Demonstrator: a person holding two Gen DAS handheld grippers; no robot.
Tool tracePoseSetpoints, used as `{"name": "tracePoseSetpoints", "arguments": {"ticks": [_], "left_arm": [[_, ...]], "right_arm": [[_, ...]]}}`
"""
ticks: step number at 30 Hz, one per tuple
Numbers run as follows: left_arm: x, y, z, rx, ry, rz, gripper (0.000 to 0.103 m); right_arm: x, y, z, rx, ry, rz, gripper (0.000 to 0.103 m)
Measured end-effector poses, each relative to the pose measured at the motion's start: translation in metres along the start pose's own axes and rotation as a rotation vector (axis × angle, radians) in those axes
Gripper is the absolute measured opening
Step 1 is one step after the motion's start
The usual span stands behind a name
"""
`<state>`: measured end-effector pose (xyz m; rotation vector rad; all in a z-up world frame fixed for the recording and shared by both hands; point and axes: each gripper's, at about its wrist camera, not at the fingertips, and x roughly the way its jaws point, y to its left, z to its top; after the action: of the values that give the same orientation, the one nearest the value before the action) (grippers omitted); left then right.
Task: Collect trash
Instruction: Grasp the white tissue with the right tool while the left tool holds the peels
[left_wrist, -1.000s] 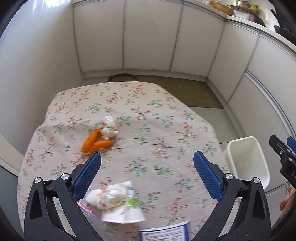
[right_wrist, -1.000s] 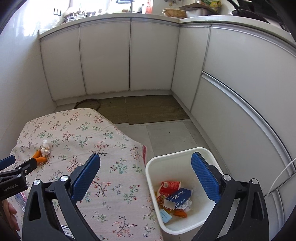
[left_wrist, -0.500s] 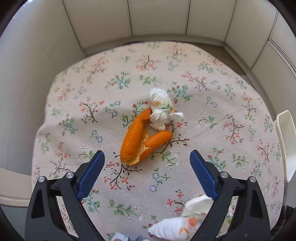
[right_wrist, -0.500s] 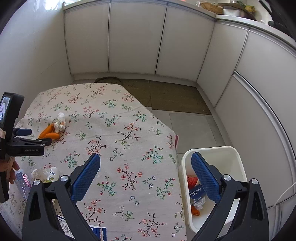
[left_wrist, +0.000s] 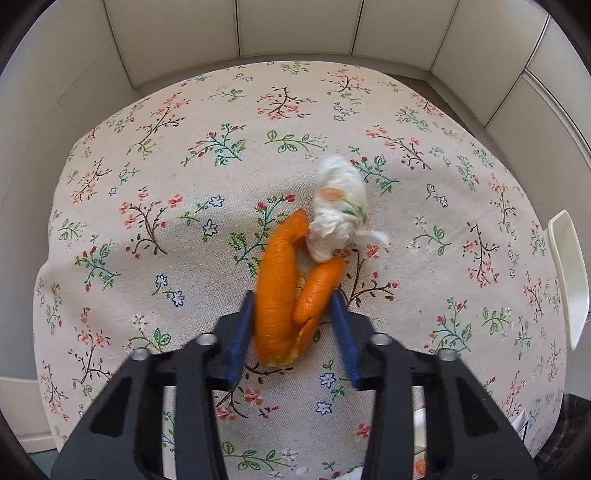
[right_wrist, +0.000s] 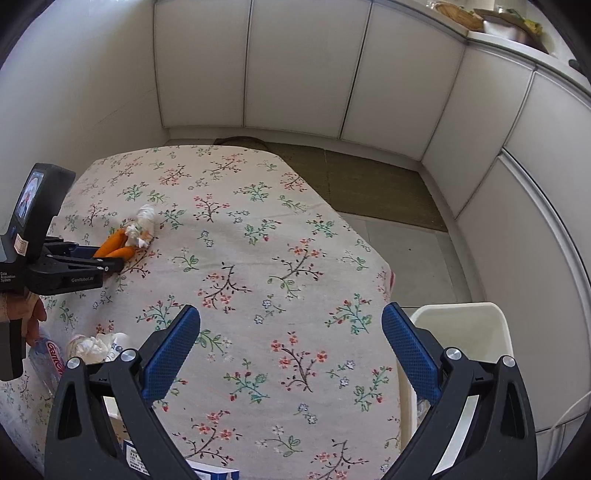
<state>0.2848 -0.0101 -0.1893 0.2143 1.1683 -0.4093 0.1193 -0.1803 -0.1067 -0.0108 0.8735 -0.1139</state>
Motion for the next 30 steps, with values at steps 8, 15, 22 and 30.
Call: {"name": "tracePoseSetpoints", "arguments": {"ticks": [8, 15, 22, 30], "left_arm": [[-0.047, 0.003, -0.014, -0.081, -0.065, -0.077, 0.021], [-0.116, 0.017, -0.030, -0.234, -0.144, -0.152, 0.021], [-0.084, 0.065, -0.059, -0.315, 0.046, -0.039, 0.021], [-0.086, 0.095, -0.077, -0.302, 0.067, 0.036, 0.021]], "right_arm": [[0.027, 0.033, 0.021, -0.019, -0.020, 0.208, 0.096], [0.043, 0.086, 0.033, -0.113, -0.001, 0.402, 0.096], [0.049, 0.113, 0.032, -0.205, 0.017, 0.449, 0.096], [0.041, 0.144, 0.035, -0.277, 0.014, 0.482, 0.096]]}}
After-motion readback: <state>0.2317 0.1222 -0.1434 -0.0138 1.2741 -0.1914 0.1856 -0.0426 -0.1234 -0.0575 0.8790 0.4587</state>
